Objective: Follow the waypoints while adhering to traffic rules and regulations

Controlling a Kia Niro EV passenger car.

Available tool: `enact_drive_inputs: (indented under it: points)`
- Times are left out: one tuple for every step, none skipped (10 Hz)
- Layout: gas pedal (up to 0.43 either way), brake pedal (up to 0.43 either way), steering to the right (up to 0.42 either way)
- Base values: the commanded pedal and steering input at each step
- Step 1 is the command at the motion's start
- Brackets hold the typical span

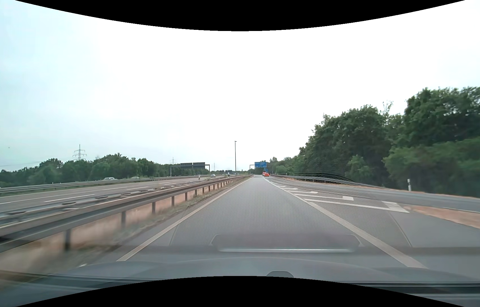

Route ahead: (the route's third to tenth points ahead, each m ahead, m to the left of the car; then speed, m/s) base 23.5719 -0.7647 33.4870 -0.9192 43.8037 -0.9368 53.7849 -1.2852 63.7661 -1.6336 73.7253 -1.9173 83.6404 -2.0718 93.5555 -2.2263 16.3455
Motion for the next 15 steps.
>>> enact_drive_inputs:
  points:
    - [0.059,0.0,-0.004]
    - [0.059,0.0,-0.004]
    - [0.059,0.0,-0.004]
    - [0.059,0.0,-0.004]
    - [0.059,0.0,-0.004]
    - [0.059,0.0,-0.004]
    - [0.059,0.0,-0.004]
    - [0.059,0.0,-0.004]
    - [0.059,0.0,-0.004]
    - [0.059,0.0,-0.004]
    - [0.059,0.0,-0.004]
    - [0.059,0.0,-0.003]
    - [0.059,0.0,-0.003]
    - [0.059,0.0,-0.003]
    - [0.059,0.0,-0.002]
